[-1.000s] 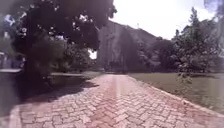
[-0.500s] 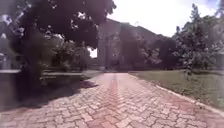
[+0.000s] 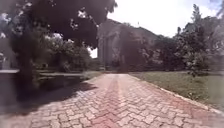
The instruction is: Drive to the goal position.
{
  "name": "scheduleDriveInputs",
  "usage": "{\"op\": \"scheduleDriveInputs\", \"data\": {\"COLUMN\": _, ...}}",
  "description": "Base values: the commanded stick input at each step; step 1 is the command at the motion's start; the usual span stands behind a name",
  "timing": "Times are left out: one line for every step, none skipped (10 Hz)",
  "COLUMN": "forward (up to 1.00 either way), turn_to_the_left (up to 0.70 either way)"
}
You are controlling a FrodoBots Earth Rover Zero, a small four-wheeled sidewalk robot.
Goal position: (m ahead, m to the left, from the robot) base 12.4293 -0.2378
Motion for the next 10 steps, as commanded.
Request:
{"op": "scheduleDriveInputs", "data": {"forward": 0.70, "turn_to_the_left": -0.32}}
{"op": "scheduleDriveInputs", "data": {"forward": 0.70, "turn_to_the_left": -0.21}}
{"op": "scheduleDriveInputs", "data": {"forward": 0.70, "turn_to_the_left": -0.03}}
{"op": "scheduleDriveInputs", "data": {"forward": 0.70, "turn_to_the_left": 0.00}}
{"op": "scheduleDriveInputs", "data": {"forward": 0.70, "turn_to_the_left": 0.00}}
{"op": "scheduleDriveInputs", "data": {"forward": 0.70, "turn_to_the_left": 0.00}}
{"op": "scheduleDriveInputs", "data": {"forward": 0.70, "turn_to_the_left": 0.00}}
{"op": "scheduleDriveInputs", "data": {"forward": 0.70, "turn_to_the_left": 0.00}}
{"op": "scheduleDriveInputs", "data": {"forward": 0.70, "turn_to_the_left": 0.00}}
{"op": "scheduleDriveInputs", "data": {"forward": 0.70, "turn_to_the_left": 0.00}}
